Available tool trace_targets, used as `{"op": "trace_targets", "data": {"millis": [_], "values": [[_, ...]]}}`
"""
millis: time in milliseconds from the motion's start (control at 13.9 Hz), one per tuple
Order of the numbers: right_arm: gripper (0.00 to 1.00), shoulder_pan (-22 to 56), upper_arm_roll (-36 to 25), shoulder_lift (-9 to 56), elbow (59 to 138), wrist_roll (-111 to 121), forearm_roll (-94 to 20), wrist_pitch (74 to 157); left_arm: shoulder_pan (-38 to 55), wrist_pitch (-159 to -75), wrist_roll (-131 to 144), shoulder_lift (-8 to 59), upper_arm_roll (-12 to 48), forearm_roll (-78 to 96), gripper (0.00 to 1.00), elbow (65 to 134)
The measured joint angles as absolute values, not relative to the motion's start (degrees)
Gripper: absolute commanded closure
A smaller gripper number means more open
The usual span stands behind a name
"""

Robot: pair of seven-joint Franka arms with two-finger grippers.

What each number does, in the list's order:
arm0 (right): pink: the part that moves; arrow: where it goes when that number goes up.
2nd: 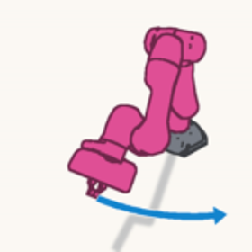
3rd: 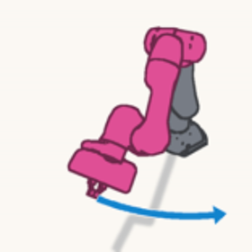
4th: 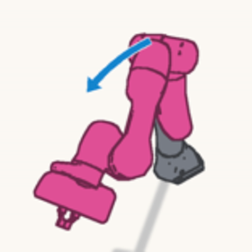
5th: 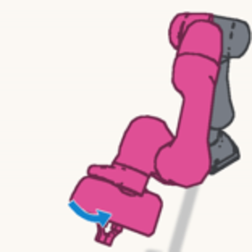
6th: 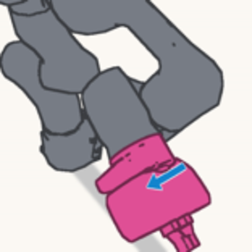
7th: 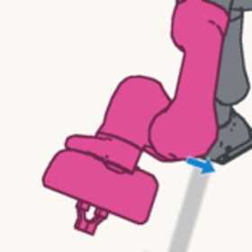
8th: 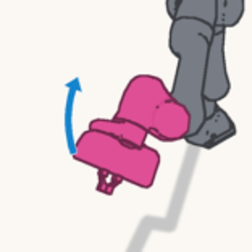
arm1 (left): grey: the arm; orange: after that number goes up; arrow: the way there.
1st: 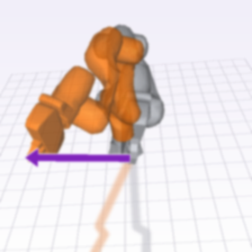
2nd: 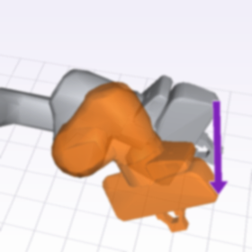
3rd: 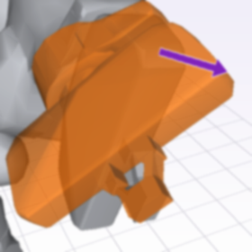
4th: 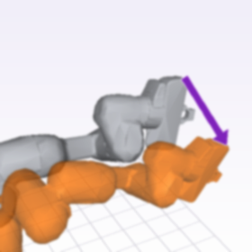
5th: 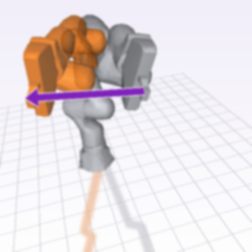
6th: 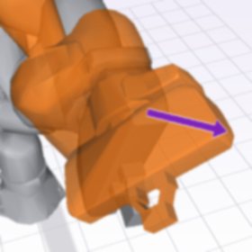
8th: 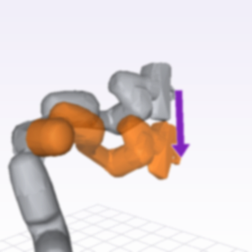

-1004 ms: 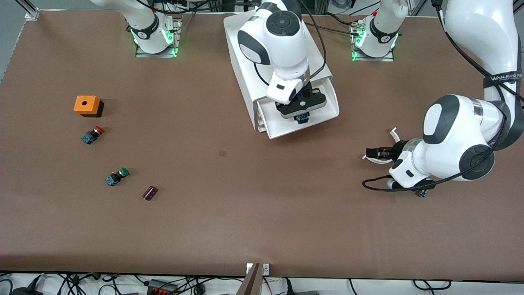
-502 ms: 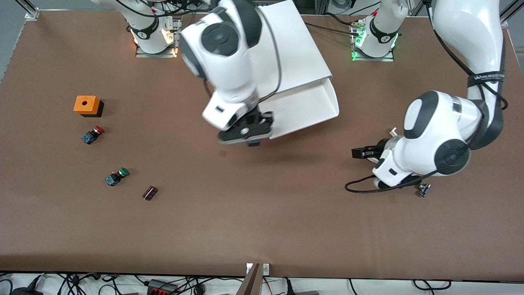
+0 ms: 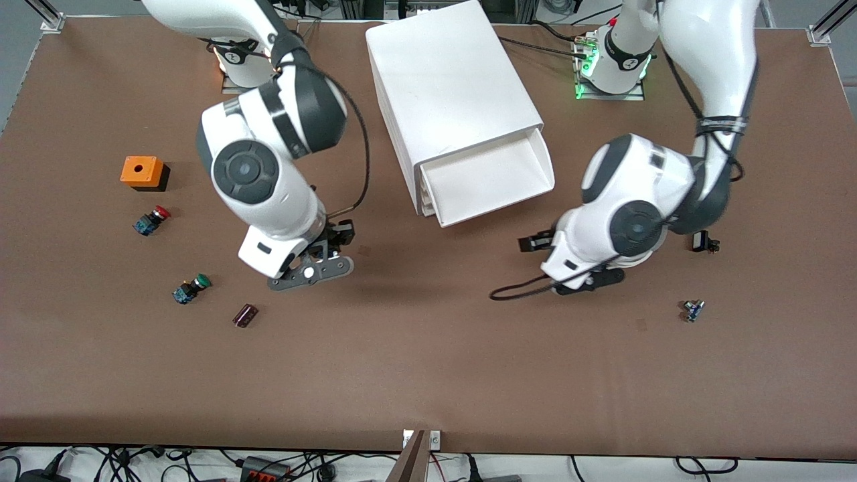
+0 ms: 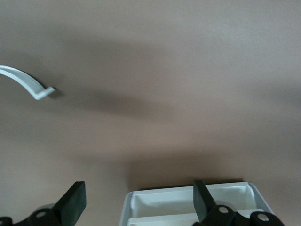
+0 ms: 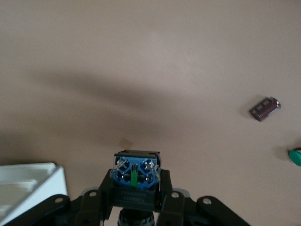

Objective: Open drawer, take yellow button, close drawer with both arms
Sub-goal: 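Lift the button out with the right gripper while the left gripper pushes the drawer, then push the drawer shut with the left gripper while the right gripper lowers the button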

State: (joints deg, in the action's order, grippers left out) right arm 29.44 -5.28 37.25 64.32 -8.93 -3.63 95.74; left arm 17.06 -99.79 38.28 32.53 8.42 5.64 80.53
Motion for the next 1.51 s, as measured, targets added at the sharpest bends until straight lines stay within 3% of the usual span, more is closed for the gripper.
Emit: {"op": "trace_targets", "data": {"millis": [645,1506], "values": [[1.0,17.34,-5.29,37.17,78.81,3.61,-5.72,100.13,21.56,-103.0,41.54,29.14,9.31,5.61,0.0,86.8],[1.0,17.55,-4.13,38.03,92.13,3.99,-7.61,113.9,21.62,-106.23,49.27,26.21,14.33,5.61,0.0,93.78]]}}
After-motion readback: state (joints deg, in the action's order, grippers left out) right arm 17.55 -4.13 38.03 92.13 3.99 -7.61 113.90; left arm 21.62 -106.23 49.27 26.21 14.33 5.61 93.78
